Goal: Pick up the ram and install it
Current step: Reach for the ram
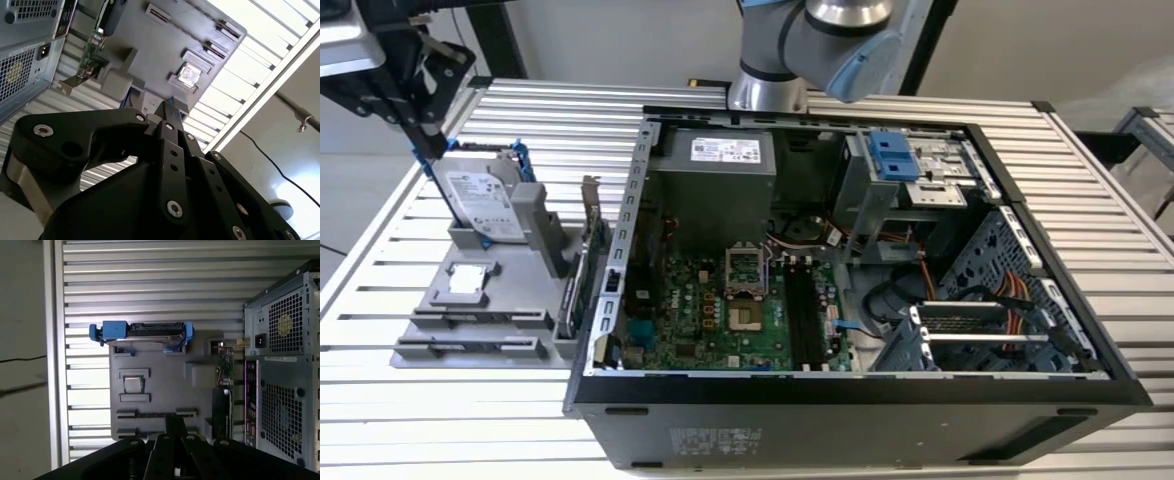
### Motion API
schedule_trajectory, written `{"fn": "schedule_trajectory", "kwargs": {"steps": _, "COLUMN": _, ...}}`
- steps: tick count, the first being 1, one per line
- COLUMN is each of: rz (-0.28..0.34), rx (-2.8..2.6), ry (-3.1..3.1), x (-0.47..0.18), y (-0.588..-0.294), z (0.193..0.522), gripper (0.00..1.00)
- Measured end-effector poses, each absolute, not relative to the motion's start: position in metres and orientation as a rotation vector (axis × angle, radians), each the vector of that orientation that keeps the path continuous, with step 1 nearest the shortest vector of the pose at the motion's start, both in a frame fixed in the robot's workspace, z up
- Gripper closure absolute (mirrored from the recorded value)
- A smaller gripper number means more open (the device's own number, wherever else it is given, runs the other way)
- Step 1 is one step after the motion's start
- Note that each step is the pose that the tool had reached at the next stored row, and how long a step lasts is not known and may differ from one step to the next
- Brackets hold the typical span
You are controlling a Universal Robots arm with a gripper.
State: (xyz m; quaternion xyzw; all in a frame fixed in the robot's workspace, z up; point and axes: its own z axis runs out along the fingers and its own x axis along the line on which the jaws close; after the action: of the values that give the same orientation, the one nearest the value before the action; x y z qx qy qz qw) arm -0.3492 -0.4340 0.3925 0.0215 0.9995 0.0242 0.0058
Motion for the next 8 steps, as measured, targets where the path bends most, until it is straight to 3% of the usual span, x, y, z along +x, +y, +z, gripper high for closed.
{"fn": "schedule_trajectory", "kwargs": {"steps": 8, "rz": 0.076, "rx": 0.067, "ry": 3.131, "x": -0.3493, "y": -0.4395, "z": 0.3925, "gripper": 1.0}}
